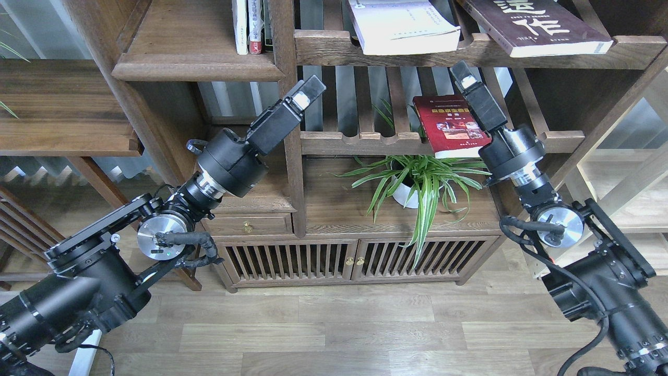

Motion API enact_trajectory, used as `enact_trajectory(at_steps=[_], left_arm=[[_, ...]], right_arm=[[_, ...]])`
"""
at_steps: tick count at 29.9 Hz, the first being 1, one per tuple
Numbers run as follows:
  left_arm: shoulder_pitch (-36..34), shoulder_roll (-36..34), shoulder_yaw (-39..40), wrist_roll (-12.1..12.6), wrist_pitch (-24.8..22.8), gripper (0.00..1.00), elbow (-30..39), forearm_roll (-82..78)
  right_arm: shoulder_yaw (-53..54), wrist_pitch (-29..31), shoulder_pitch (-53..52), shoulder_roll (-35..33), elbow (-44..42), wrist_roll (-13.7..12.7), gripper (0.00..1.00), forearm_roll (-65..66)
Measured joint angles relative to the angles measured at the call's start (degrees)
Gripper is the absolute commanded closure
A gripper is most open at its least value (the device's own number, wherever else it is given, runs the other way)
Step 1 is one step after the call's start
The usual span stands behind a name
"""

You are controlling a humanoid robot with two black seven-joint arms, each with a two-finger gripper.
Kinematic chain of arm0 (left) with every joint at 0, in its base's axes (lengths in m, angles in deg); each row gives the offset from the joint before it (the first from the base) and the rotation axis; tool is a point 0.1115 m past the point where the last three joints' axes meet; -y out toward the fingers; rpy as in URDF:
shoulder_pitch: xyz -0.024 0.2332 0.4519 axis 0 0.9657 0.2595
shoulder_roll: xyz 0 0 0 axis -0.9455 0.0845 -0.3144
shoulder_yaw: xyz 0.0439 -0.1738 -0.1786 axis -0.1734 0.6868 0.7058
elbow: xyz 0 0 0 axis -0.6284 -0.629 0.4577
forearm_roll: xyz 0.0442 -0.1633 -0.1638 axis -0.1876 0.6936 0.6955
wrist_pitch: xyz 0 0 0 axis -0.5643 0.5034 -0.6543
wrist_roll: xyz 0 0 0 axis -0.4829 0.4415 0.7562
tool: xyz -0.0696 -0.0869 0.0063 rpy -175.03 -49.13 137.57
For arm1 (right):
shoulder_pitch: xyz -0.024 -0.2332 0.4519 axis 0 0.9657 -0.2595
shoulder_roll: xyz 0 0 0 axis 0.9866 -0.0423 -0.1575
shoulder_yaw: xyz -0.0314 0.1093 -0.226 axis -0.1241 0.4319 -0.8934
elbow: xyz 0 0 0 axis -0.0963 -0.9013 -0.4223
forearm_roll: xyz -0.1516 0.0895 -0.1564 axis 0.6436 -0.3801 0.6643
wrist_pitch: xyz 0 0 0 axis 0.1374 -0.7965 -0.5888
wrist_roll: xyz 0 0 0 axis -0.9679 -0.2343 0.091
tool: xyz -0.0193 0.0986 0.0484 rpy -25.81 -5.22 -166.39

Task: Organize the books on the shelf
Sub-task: 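Raise both grippers toward the middle shelf near the red book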

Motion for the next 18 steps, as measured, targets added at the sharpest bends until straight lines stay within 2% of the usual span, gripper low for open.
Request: enact_trajectory(at_steps=[10,14,18], left_arm=[[-0.07,1.04,0.71,-0.13,0.0,0.01,0.54,-0.43],[0.36,1.1,1.67,-0.22,0.0,0.01,0.4,-0.43],[0.45,1.1,1.89,-0.4,0.0,0.01,0.25,-0.43]], right_arm=[[0.11,0.0,4.01,2.67,1.35,0.06,0.02,-1.33],[0.16,0.0,5.6,2.7,2.62,0.31,0.16,-3.49],[0.21,0.0,5.85,2.7,3.79,0.59,0.17,-7.91]])
